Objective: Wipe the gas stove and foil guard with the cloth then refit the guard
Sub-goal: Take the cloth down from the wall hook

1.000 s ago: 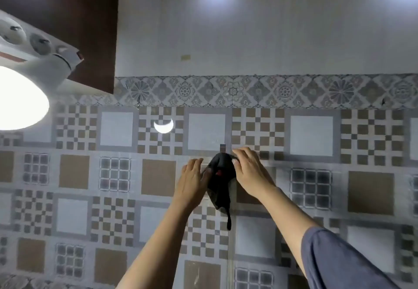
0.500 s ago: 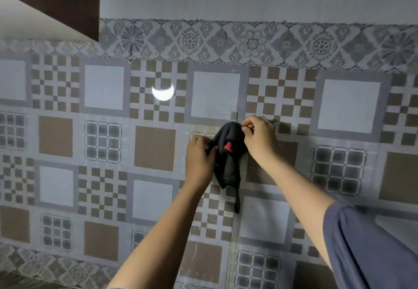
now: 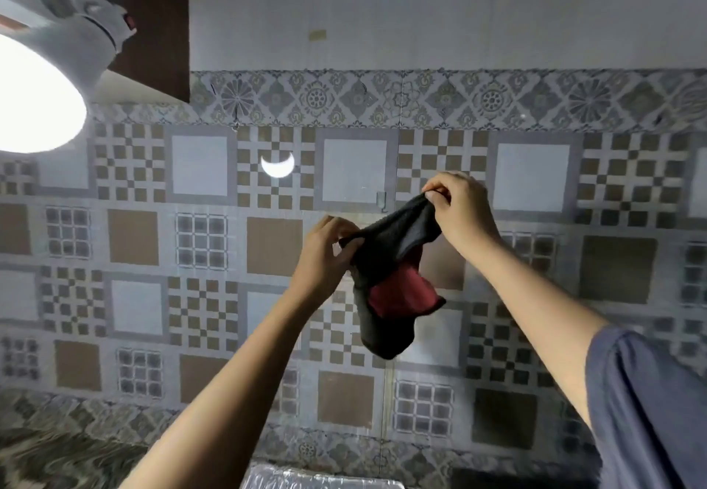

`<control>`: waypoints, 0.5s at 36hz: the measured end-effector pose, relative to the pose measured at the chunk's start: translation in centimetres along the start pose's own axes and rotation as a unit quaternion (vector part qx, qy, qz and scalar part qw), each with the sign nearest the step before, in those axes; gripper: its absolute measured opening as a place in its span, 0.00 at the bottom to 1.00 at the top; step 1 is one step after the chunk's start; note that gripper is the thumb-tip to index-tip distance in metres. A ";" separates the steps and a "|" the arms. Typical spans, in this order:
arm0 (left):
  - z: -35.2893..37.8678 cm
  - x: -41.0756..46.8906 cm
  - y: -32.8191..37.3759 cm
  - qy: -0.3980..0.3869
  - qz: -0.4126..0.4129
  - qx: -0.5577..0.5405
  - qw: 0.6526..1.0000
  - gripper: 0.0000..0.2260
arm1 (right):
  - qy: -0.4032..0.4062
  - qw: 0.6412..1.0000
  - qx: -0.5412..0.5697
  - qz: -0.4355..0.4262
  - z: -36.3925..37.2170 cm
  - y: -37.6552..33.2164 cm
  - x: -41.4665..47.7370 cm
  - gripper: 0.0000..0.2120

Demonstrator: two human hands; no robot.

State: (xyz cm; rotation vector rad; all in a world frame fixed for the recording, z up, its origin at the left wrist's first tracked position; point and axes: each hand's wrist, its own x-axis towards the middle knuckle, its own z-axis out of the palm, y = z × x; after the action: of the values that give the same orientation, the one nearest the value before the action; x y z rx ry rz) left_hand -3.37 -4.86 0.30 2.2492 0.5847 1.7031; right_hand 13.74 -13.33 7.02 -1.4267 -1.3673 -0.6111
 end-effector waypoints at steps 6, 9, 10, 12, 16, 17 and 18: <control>-0.9 -3.6 4.1 -0.117 0.027 0.028 0.992 0.05 | -0.025 0.999 0.012 0.028 -4.3 0.0 -5.2 0.06; -1.3 -5.1 5.4 -0.119 0.041 0.034 0.992 0.05 | -0.061 0.996 0.032 0.057 -6.0 0.1 -8.5 0.05; -1.5 -5.5 5.8 -0.121 0.043 0.032 0.991 0.05 | -0.072 0.994 0.045 0.070 -6.4 0.1 -9.6 0.05; -1.9 -6.2 6.9 -0.131 0.049 0.028 0.990 0.05 | -0.098 0.988 0.073 0.098 -6.9 0.0 -11.7 0.04; -2.2 -7.2 8.8 -0.168 0.067 0.036 0.983 0.05 | -0.182 0.964 0.147 0.129 -7.5 -0.7 -15.0 0.06; -2.1 -7.4 9.3 -0.175 0.072 0.041 0.981 0.05 | -0.204 0.955 0.170 0.136 -7.5 -0.9 -15.6 0.08; -2.1 -7.7 9.7 -0.179 0.075 0.044 0.980 0.06 | -0.220 0.946 0.193 0.139 -7.6 -1.2 -16.2 0.11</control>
State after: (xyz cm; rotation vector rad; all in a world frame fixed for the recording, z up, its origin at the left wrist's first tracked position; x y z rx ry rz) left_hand -5.61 -17.06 -1.46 2.6370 0.4232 1.3036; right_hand 11.10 -26.99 -4.26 -1.4396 -1.4851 0.1713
